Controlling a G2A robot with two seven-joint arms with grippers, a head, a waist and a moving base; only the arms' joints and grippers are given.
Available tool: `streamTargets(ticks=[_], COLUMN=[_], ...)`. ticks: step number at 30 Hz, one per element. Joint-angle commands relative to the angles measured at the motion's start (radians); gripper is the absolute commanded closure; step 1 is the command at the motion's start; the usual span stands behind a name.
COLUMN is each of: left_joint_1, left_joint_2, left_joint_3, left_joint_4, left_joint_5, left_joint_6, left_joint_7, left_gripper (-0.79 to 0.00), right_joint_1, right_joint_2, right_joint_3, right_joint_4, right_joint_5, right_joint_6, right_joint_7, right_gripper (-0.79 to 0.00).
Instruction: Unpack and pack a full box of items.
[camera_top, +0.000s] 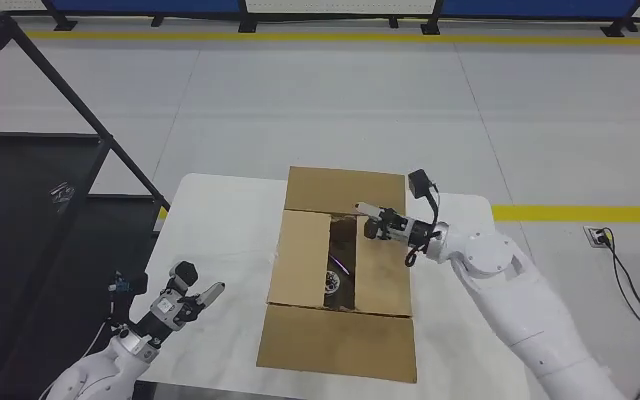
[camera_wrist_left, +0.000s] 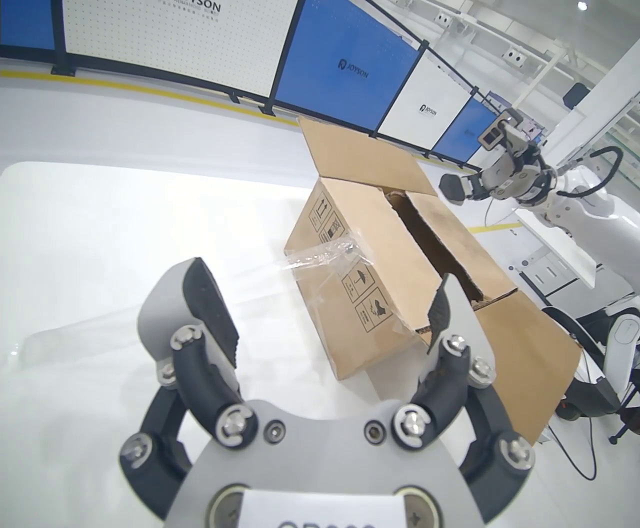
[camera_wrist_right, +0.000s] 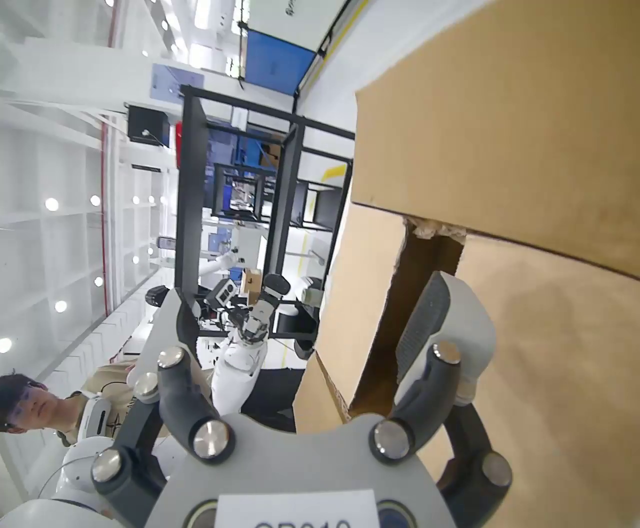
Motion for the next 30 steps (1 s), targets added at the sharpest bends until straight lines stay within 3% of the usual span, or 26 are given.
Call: streamTargets(ticks=[1, 13, 21, 30], left_joint_1=[0.011, 0.022, 0.037, 0.050], left_joint_2=[0.000, -0.002, -0.003, -0.003], left_joint_3=[-0.002, 0.023, 0.059, 0.124], left_joint_4=[-0.007, -0.035, -0.090, -0.180], left_joint_5=[0.001, 0.031, 0.168, 0.420], left_joint_6=[-0.003, -0.012, 0.004, 0.036], left_joint_7=[0.006, 0.005, 0.016, 0.015], left_gripper=[-0.785, -0.785, -0.785, -0.785], right_joint_1=[0.037, 0.162, 0.207, 0.230], right_joint_2=[-0.025, -0.164, -0.223, -0.261], right_joint_3=[-0.059, -0.251, -0.239, -0.217], right_joint_4=[0.051, 0.286, 0.374, 0.352], right_joint_5=[0.012, 0.076, 0.228, 0.314], right_joint_6=[0.023, 0.016, -0.065, -0.130], right_joint_7=[0.014, 0.019, 0.081, 0.140], right_gripper=[-0.785, -0.785, -0.785, -0.785])
